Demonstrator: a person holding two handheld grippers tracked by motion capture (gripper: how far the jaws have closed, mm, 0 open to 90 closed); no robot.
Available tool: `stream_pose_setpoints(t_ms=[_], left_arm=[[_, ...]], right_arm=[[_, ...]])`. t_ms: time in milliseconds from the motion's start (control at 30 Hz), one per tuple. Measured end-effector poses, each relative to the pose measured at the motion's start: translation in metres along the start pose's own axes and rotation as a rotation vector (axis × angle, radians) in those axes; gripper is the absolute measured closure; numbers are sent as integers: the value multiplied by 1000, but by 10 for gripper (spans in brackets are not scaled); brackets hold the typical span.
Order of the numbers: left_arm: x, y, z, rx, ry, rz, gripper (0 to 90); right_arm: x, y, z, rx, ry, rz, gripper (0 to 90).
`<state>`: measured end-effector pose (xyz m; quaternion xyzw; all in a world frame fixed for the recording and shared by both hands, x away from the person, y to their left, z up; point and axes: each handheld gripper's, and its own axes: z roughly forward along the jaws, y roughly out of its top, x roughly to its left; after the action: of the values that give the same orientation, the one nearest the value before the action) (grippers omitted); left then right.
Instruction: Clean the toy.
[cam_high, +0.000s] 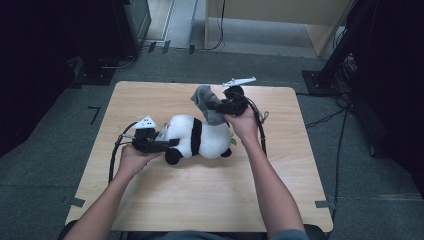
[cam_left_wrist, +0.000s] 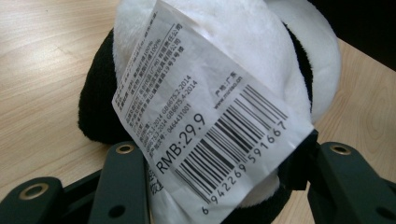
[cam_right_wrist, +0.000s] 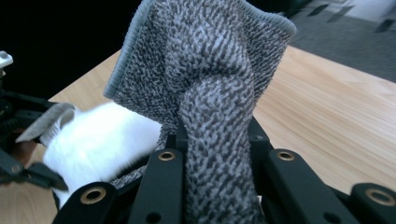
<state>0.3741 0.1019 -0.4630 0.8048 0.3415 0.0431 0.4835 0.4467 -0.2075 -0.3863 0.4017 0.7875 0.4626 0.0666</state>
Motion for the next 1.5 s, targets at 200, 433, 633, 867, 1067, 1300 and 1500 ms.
stream_pose_setpoints(t_ms=[200,433,633,867,1067,1300,1500], left_arm=[[1,0,0,0,0,-11,482],[0,0,0,2,6,-10,484],[0,-2,1,10,16,-24,487],[-1,-3,3,12,17,-37,488],[-2,-2,3,16,19,-38,492],[-3,-3,4,15,16,-37,498],[-4,-2,5,20,13,-36,505]], right_arm=[[16,22,35,30,16,-52,757],[41,32,73,50,87,-104,754],[44,25,95,147,88,-150,767],[33,19,97,200,42,-181,771],[18,13,95,256,8,-155,777],[-9,1,90,353,-21,-101,777],[-25,-13,80,348,-9,-48,780]])
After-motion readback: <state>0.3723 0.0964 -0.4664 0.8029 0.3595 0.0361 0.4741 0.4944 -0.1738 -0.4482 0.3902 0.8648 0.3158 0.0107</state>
